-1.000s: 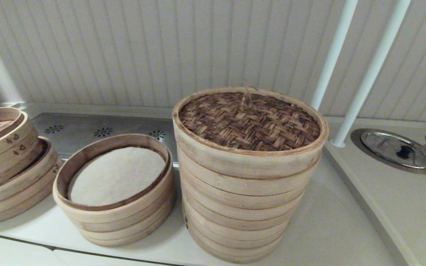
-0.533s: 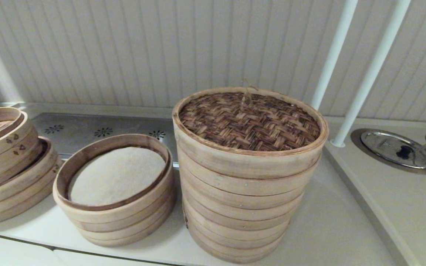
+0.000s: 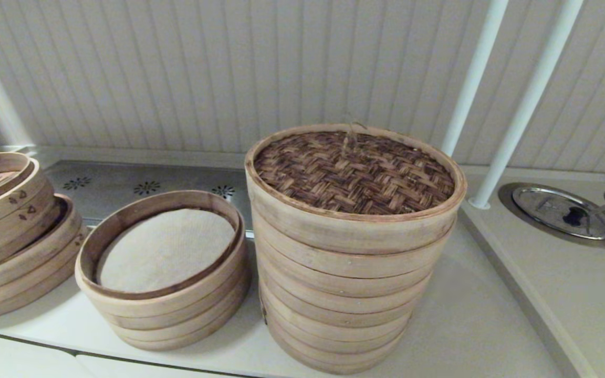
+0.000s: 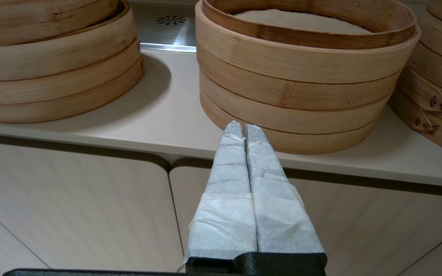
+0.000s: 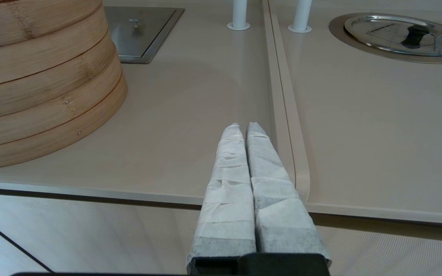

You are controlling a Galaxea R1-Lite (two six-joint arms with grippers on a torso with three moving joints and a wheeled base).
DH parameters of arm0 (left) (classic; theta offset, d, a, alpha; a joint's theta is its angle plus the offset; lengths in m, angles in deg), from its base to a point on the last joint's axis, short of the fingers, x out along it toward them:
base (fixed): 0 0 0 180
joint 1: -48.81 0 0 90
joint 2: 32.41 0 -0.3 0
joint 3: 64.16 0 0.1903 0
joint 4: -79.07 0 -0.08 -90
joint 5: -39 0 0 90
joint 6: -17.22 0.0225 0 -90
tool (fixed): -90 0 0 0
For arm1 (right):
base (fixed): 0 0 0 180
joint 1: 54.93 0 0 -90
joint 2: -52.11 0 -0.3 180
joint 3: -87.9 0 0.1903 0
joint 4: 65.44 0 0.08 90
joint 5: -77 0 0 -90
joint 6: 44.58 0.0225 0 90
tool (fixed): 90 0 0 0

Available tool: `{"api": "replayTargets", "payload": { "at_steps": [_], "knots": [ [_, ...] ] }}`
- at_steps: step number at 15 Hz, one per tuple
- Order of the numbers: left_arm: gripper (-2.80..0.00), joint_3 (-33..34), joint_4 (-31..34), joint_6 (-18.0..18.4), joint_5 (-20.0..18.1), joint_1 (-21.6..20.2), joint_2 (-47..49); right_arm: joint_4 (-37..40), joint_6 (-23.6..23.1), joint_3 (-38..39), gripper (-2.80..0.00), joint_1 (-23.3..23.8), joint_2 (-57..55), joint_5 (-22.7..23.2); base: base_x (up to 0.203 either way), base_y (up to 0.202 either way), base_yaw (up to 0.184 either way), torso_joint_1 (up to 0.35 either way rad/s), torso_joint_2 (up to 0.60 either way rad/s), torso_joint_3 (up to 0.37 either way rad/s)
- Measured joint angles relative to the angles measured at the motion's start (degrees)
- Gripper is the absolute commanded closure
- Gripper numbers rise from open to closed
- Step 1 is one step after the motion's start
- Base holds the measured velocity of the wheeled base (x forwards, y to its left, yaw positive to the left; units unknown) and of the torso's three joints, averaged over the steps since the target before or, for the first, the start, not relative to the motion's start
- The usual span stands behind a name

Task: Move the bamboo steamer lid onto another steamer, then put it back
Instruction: Pick up the steamer

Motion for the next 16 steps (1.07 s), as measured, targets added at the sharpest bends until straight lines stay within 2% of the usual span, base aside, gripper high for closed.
{"api": "replayTargets", "payload": {
  "at_steps": [11, 16],
  "knots": [
    [0.0, 0.0, 0.01, 0.01, 0.02, 0.0, 0.0, -0.02, 0.09, 0.0, 0.0, 0.0, 0.0, 0.0, 0.0, 0.0, 0.0, 0.003, 0.0, -0.004],
    [0.0, 0.0, 0.07, -0.02, 0.02, 0.0, 0.0, -0.02, 0.06, 0.0, 0.0, -0.02, 0.0, 0.0, 0.0, 0.0, 0.0, 0.145, -0.32, -0.178]
  ]
}}
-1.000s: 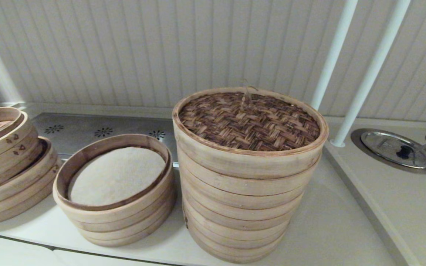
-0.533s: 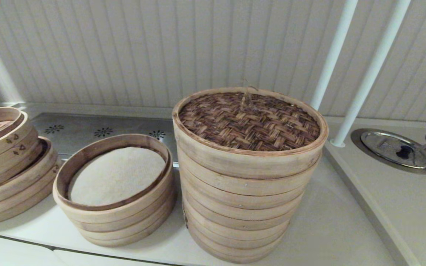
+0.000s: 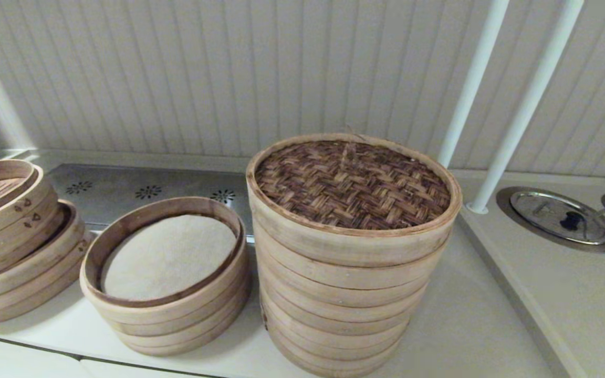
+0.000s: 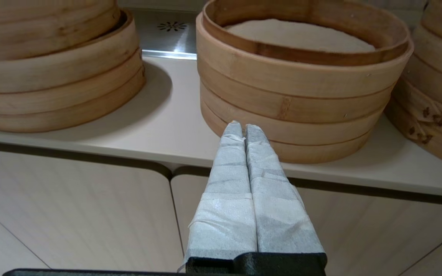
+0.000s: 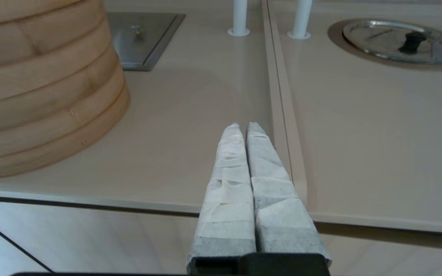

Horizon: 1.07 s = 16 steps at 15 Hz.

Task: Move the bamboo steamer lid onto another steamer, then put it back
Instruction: Pick up the steamer

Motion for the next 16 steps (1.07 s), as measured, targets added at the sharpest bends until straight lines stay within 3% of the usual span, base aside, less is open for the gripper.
{"api": "replayTargets", "payload": {
  "at_steps": [16],
  "knots": [
    [0.0, 0.0, 0.0, 0.04, 0.0, 0.0, 0.0, 0.0, 0.02, 0.0, 0.0, 0.02, 0.0, 0.0, 0.0, 0.0, 0.0, 0.107, -0.23, -0.123]
  ]
}}
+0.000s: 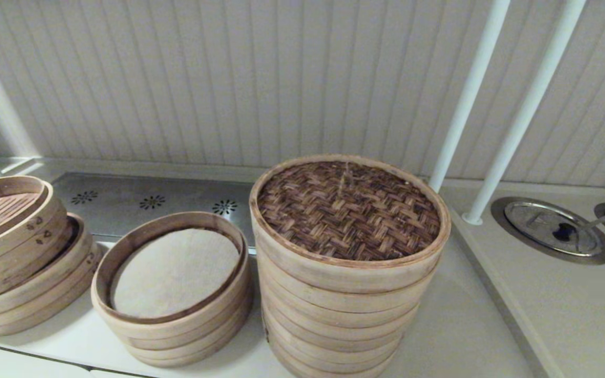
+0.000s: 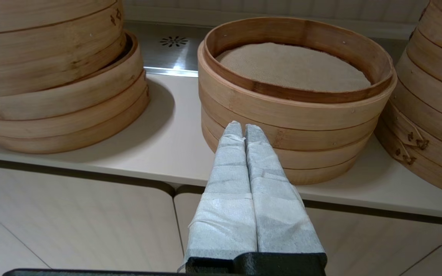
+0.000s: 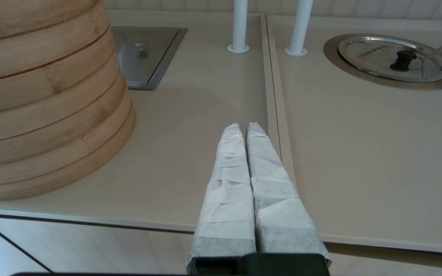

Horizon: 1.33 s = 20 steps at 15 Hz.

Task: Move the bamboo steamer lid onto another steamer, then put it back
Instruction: Pick up the steamer

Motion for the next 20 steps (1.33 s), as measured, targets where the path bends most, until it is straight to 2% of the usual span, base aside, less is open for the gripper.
{"api": "replayTargets", "payload": {
  "at_steps": [8, 20],
  "knots": [
    [0.0, 0.0, -0.01, 0.01, 0.0, 0.0, 0.0, 0.02, 0.0, 0.0, 0.0, 0.06, 0.0, 0.0, 0.0, 0.0, 0.0, 0.07, -0.14, -0.074],
    [0.0, 0.0, -0.02, 0.21, 0.02, 0.0, 0.0, 0.02, -0.02, 0.0, 0.0, 0.09, 0.0, 0.0, 0.0, 0.0, 0.0, 0.001, 0.0, 0.0]
  ]
}}
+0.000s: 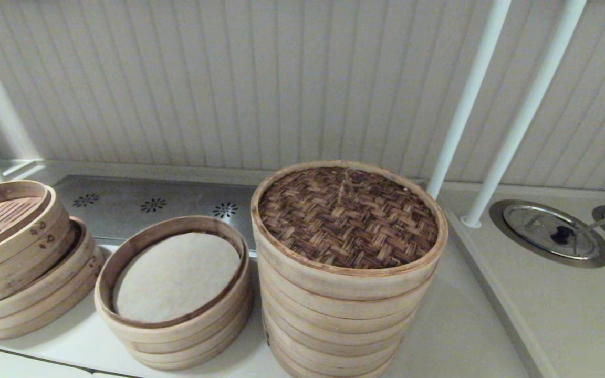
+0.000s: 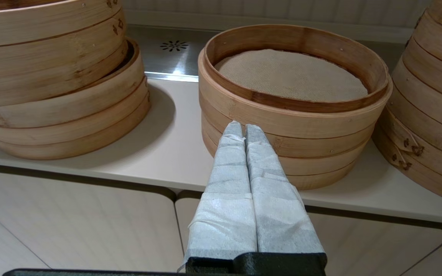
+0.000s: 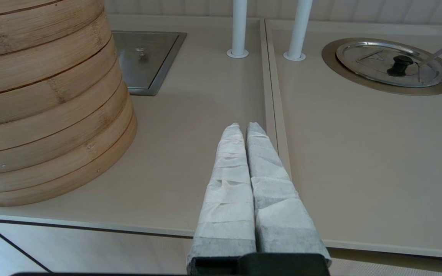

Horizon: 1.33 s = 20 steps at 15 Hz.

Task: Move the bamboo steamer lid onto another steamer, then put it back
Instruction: Pick up the steamer

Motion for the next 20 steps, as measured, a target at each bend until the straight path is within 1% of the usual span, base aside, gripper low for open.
{"api": "replayTargets", "payload": {
  "at_steps": [3, 5, 6, 8, 10, 12, 15, 16, 18, 20],
  "knots": [
    [0.0, -0.16, 0.15, 0.79, 0.3, 0.0, 0.0, -0.02, 0.02, 0.0, 0.0, 0.0, 0.0, 0.0, 0.0, 0.0, 0.0, 0.0, 0.0, 0.0],
    [0.0, -1.68, 2.38, 0.83, 0.11, 0.0, 0.59, -0.02, 0.02, 0.0, 0.0, 0.0, 0.0, 0.0, 0.0, 0.0, 0.0, 0.0, 0.0, 0.0],
    [0.0, -5.13, 3.48, 0.85, -0.11, 0.0, 1.58, 0.0, 0.02, 0.0, 0.0, 0.0, 0.0, 0.0, 0.0, 0.0, 0.0, 0.0, 0.0, 0.0],
    [0.0, -14.88, 5.13, 0.74, -0.99, 0.0, 6.09, -0.01, 0.02, 0.0, 0.0, -0.02, 0.0, 0.0, 0.0, 0.0, 0.0, 0.0, 0.0, 0.0],
    [0.0, -24.28, 5.64, -0.09, -2.43, 0.0, 14.05, 0.01, 0.02, 0.0, 0.0, 0.0, 0.0, 0.02, 0.0, 0.0, 0.0, 0.0, 0.0, 0.0],
    [0.0, -32.3, 4.94, -1.61, -3.58, 0.0, 22.41, -0.01, 0.02, 0.0, 0.0, 0.0, 0.0, 0.02, 0.0, 0.0, 0.0, 0.0, 0.0, 0.0],
    [0.0, -43.41, 4.21, -3.07, -7.8, 0.0, 33.98, -0.01, 0.02, 0.0, 0.0, 0.0, 0.0, 0.01, 0.0, 0.0, 0.0, 0.0, 0.0, 0.0],
    [0.0, -45.96, 4.23, -3.64, -9.14, 0.17, 36.84, -0.02, 0.02, 0.0, 0.0, 0.0, 0.0, 0.0, 0.0, 0.0, 0.0, 0.0, 0.0, 0.0],
    [0.0, -51.54, 4.29, -5.03, -9.27, 2.33, 42.86, -0.02, 0.02, 0.0, 0.0, 0.0, 0.0, 0.0, 0.0, 0.0, 0.0, 0.0, 0.0, 0.0],
    [0.0, -57.94, 4.4, -6.83, -8.03, 6.72, 51.75, 0.01, 0.02, 0.0, 0.0, 0.0, 0.0, 0.0, 0.0, 0.0, 0.0, 0.0, 0.0, 0.0]
  ]
}}
